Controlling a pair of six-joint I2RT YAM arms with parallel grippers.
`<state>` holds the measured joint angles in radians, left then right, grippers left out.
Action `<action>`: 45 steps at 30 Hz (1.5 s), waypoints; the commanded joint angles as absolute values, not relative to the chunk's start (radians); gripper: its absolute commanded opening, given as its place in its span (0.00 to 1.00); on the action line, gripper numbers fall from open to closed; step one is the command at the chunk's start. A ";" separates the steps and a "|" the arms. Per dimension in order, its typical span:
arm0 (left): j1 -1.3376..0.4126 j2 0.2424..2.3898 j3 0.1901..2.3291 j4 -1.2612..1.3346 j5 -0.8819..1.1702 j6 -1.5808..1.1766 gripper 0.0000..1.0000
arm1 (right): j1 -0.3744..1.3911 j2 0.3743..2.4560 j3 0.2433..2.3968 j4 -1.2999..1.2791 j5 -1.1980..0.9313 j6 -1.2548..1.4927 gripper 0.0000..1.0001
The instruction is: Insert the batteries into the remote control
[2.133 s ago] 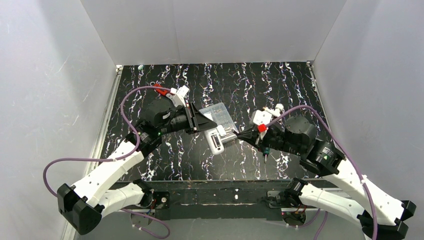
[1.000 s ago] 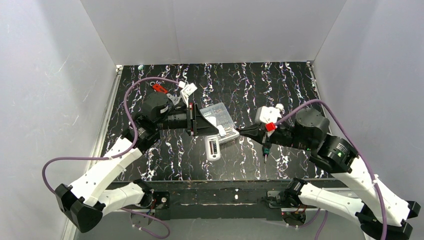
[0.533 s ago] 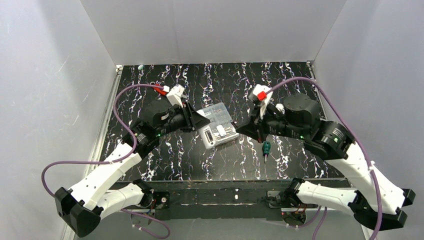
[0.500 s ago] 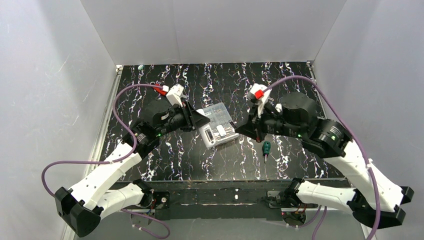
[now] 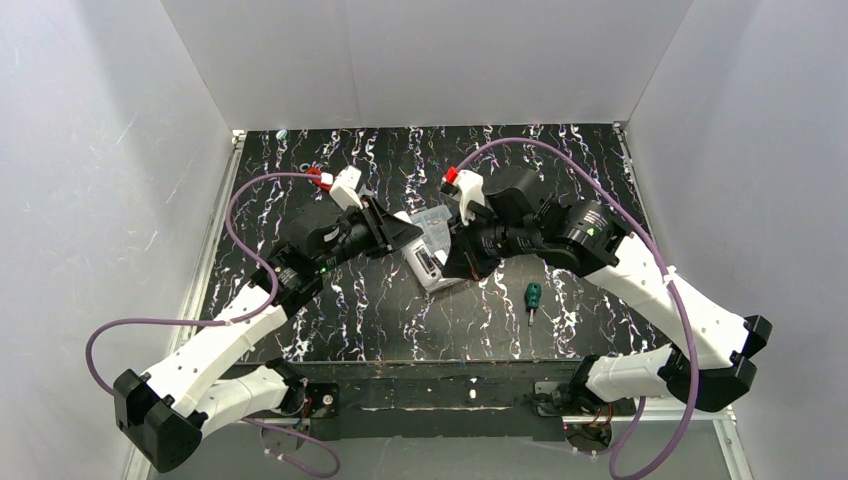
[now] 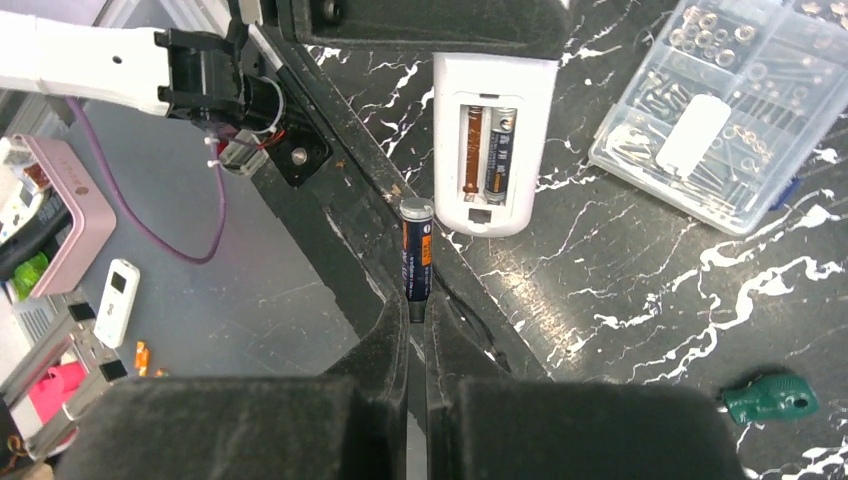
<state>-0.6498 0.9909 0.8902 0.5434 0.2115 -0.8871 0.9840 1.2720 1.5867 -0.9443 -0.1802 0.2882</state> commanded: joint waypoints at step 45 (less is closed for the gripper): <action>-0.656 0.980 0.886 0.619 0.275 -1.060 0.00 | 0.989 1.526 1.715 -1.033 -0.073 0.373 0.01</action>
